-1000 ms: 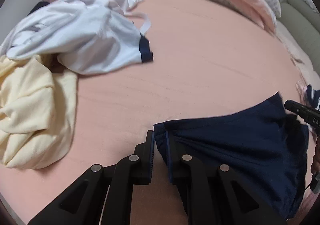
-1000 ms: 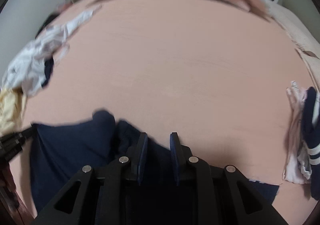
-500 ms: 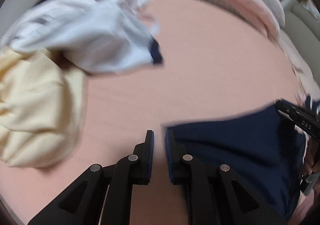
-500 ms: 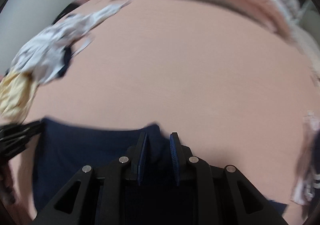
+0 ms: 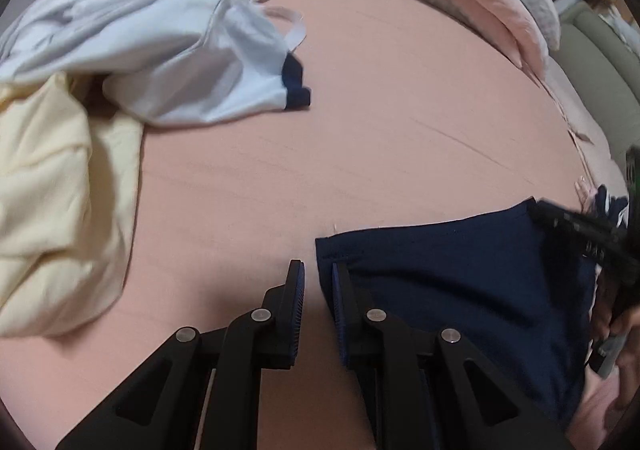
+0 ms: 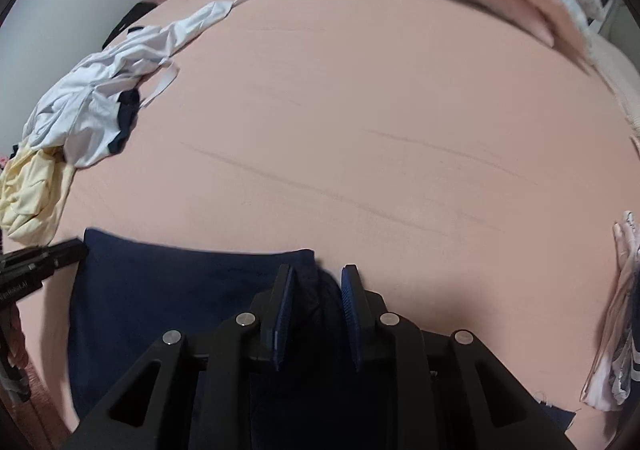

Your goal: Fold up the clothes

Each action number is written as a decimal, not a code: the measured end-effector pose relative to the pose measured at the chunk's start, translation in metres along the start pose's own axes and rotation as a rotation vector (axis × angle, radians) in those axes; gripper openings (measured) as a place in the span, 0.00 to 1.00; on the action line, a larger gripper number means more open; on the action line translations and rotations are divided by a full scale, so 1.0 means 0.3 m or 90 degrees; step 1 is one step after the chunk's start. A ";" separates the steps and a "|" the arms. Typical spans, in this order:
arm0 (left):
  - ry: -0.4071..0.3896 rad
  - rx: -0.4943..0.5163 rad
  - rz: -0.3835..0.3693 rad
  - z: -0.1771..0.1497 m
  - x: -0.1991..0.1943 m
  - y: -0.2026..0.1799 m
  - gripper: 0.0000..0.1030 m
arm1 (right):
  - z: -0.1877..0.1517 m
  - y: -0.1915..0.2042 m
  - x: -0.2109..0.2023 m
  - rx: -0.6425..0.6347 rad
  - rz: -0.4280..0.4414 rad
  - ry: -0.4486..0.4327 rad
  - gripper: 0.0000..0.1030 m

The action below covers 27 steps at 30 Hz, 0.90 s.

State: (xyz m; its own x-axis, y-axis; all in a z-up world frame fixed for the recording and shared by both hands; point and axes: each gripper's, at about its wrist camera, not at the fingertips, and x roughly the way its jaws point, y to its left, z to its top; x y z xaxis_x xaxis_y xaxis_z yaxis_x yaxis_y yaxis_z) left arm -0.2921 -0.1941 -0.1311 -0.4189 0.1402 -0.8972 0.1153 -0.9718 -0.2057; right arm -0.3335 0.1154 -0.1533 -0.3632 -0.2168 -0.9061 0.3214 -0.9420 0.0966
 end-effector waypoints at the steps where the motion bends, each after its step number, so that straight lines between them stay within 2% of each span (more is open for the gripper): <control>1: -0.007 -0.001 0.005 0.008 -0.005 0.002 0.15 | 0.003 -0.008 0.002 0.003 -0.011 -0.013 0.23; 2: -0.021 -0.005 0.018 0.020 -0.016 0.008 0.15 | 0.015 -0.022 0.005 0.014 -0.020 -0.026 0.27; 5: -0.047 -0.014 0.057 0.048 -0.036 0.029 0.15 | 0.061 -0.041 -0.008 0.027 -0.050 -0.043 0.27; 8: -0.012 -0.015 -0.001 0.064 -0.015 0.031 0.15 | 0.080 -0.004 -0.073 0.012 0.004 -0.054 0.28; 10: 0.000 0.015 -0.023 0.069 -0.019 -0.011 0.15 | 0.052 0.039 -0.116 0.005 0.037 -0.045 0.30; 13: 0.023 0.078 -0.074 0.016 -0.052 -0.080 0.15 | -0.051 0.093 -0.166 0.021 0.089 -0.009 0.30; 14: 0.027 0.114 -0.070 -0.010 -0.060 -0.122 0.15 | -0.086 0.112 -0.183 0.026 0.104 0.002 0.30; 17: 0.037 0.215 -0.053 -0.083 -0.079 -0.237 0.15 | -0.217 0.168 -0.238 0.026 0.114 0.018 0.30; 19: 0.057 0.241 -0.080 -0.123 -0.093 -0.290 0.16 | -0.290 0.200 -0.269 0.019 0.099 0.023 0.30; 23: 0.134 0.277 -0.023 -0.195 -0.083 -0.292 0.16 | -0.428 0.215 -0.310 0.025 0.089 0.046 0.30; 26: 0.160 0.284 0.009 -0.223 -0.114 -0.243 0.16 | -0.499 0.194 -0.341 0.013 0.048 0.048 0.30; 27: 0.160 0.286 0.046 -0.227 -0.130 -0.221 0.16 | -0.516 0.185 -0.344 0.010 0.032 0.049 0.30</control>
State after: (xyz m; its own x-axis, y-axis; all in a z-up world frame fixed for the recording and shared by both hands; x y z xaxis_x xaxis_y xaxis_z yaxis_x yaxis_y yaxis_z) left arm -0.2219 -0.1222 -0.1090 -0.1886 0.0569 -0.9804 -0.2843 -0.9587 -0.0009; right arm -0.1429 0.1253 -0.1181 -0.2782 -0.2442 -0.9290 0.3240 -0.9343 0.1486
